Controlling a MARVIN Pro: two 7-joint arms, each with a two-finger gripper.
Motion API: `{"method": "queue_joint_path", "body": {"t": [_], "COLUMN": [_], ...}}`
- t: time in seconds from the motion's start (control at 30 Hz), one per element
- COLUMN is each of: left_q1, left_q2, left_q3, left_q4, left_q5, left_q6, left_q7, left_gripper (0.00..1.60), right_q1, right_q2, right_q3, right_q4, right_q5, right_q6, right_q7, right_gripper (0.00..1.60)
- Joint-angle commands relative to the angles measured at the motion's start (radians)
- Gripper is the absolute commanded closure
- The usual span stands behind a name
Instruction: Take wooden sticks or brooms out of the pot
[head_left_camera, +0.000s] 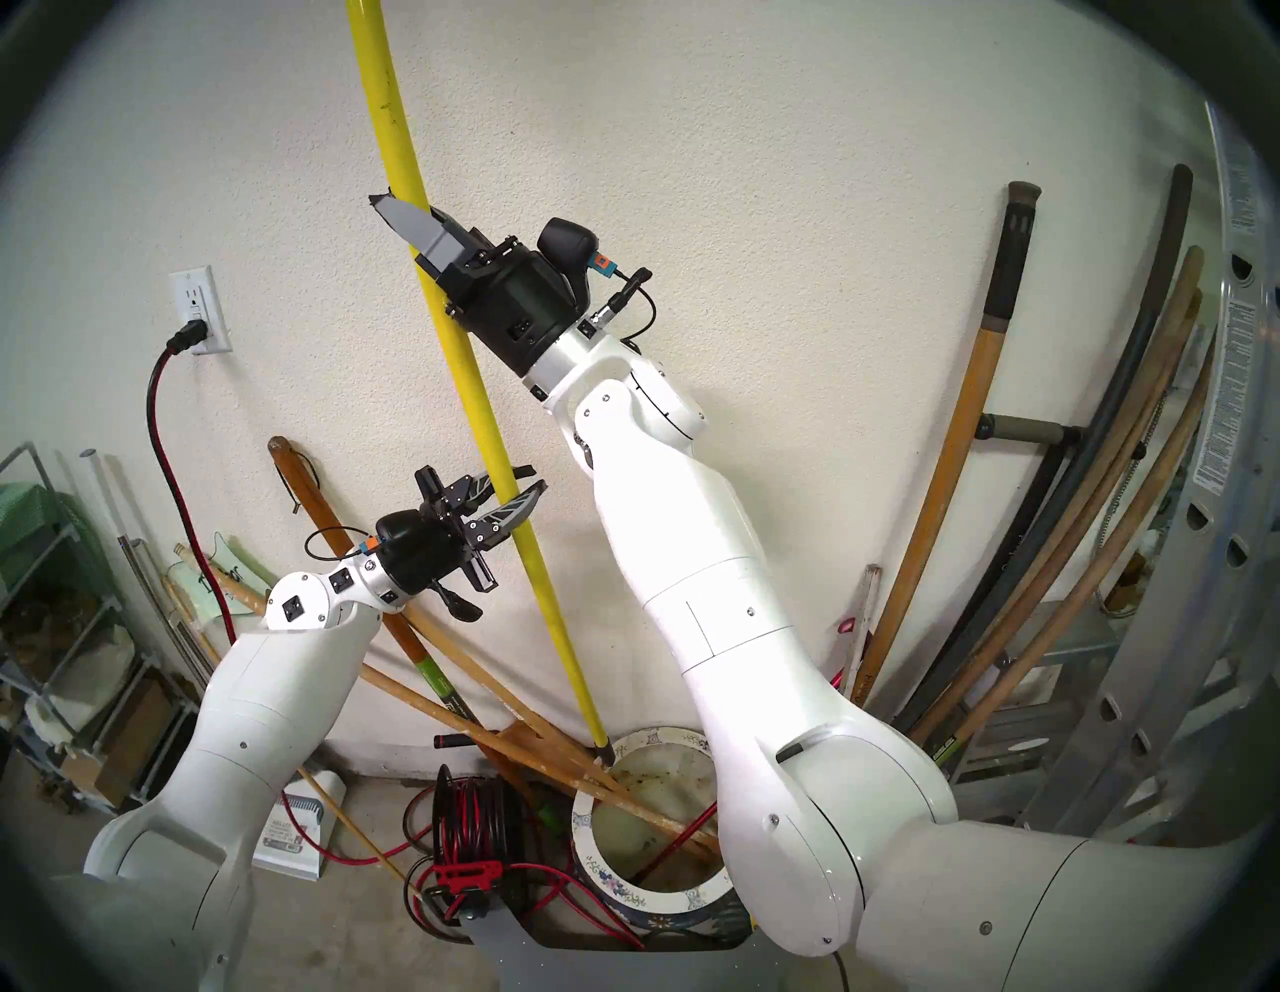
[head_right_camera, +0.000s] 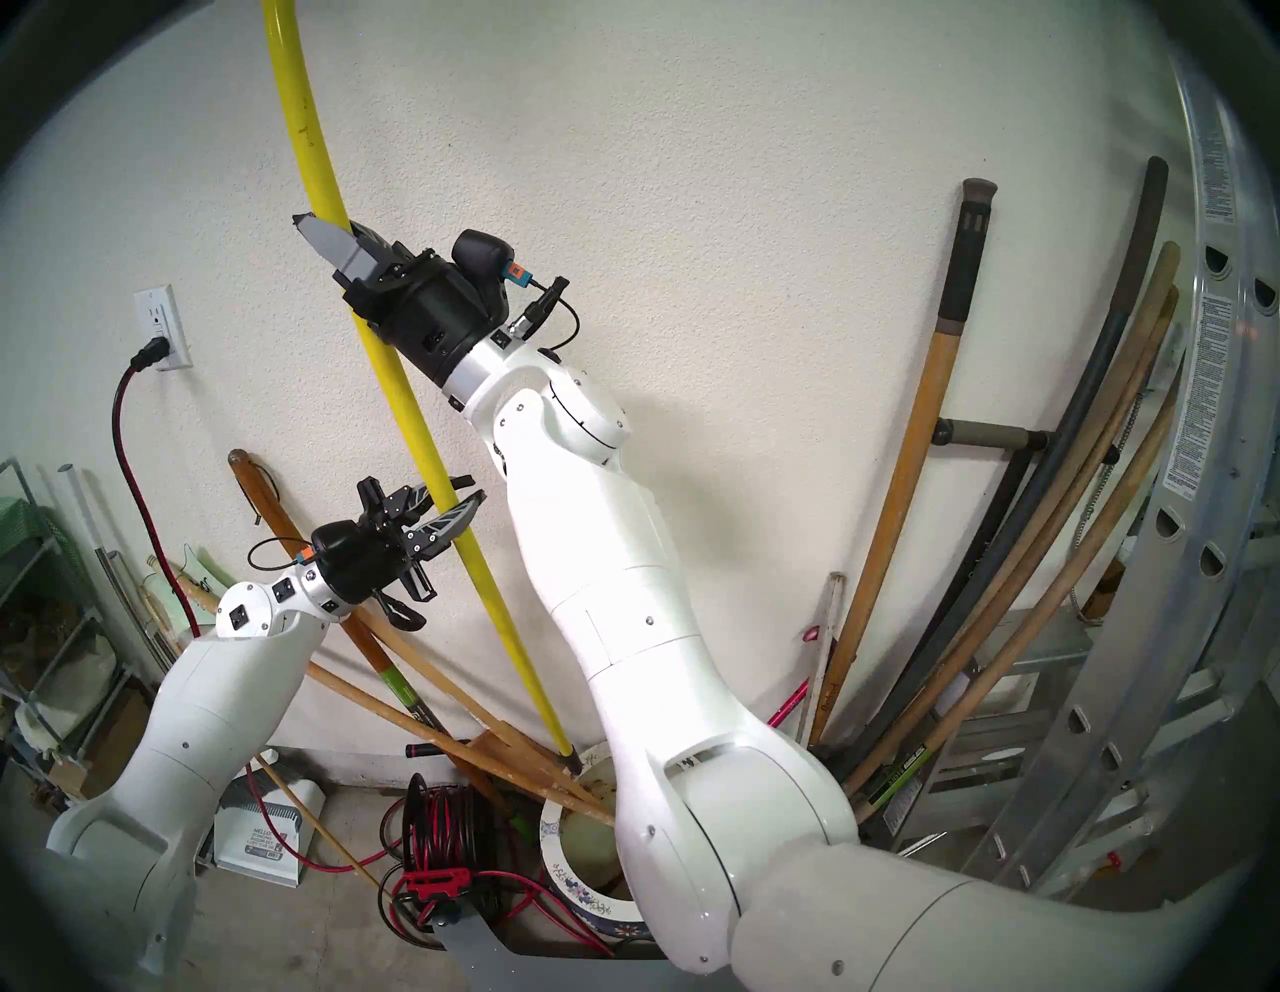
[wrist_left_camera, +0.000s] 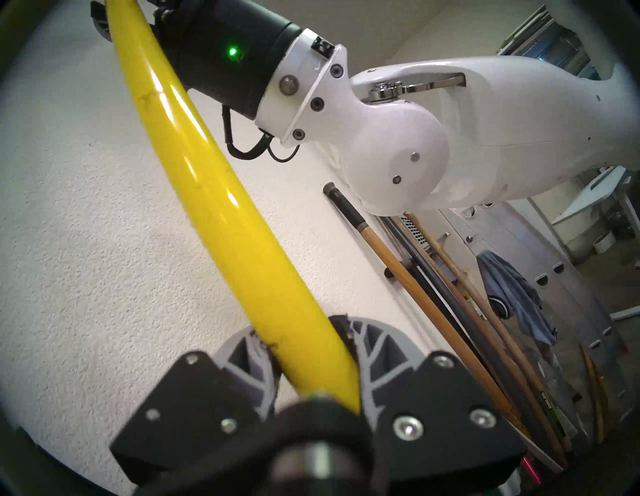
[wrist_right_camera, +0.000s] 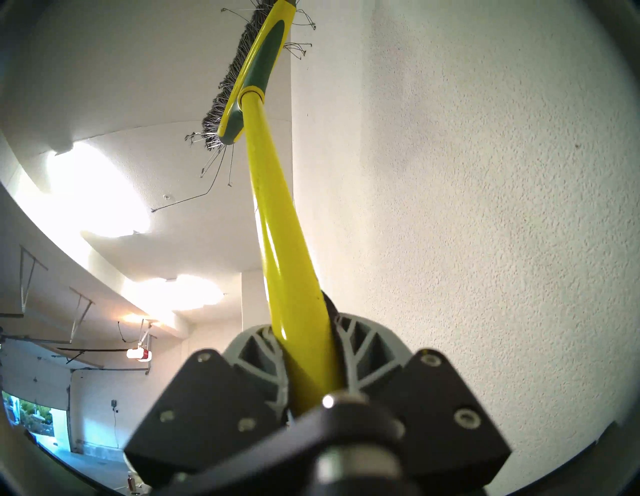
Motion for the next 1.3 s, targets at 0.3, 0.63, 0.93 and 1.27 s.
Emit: {"method": "queue_joint_path", "body": {"t": [0.3,0.63,0.93,1.27], "left_q1": [-0.032,0.005,0.07,0.171], "left_q2": [0.095,0.164,0.226,0.292], "left_q3": [-0.066,-0.101,-0.141,-0.193], "left_q4": [-0.149,-0.197,-0.261,-0.35], "left_q5": [-0.058,-0.063,-0.076,-0.069], "left_q6": [0.116,0.233,0.376,0.542], "left_q7": [-0.067,-0.127,-0.167,-0.173], "left_gripper": [1.6,1.6,1.6,1.6], "right_q1": [-0.051,-0.054,-0.066,-0.095], "right_q2": [-0.038,-0.039,-0.032,-0.007], "right_q3": [-0.043,-0.061,-0.087,-0.143], "right_q4": [0.016,0.02,0.038,0.056], "right_q5": [0.024,0.05,0.09,0.162], "right_q6": [0.05,0.069,0.084,0.073], "right_q7": [-0.035,-0.061,-0.094,-0.128], "right_gripper": [1.6,1.6,1.6,1.6]}}
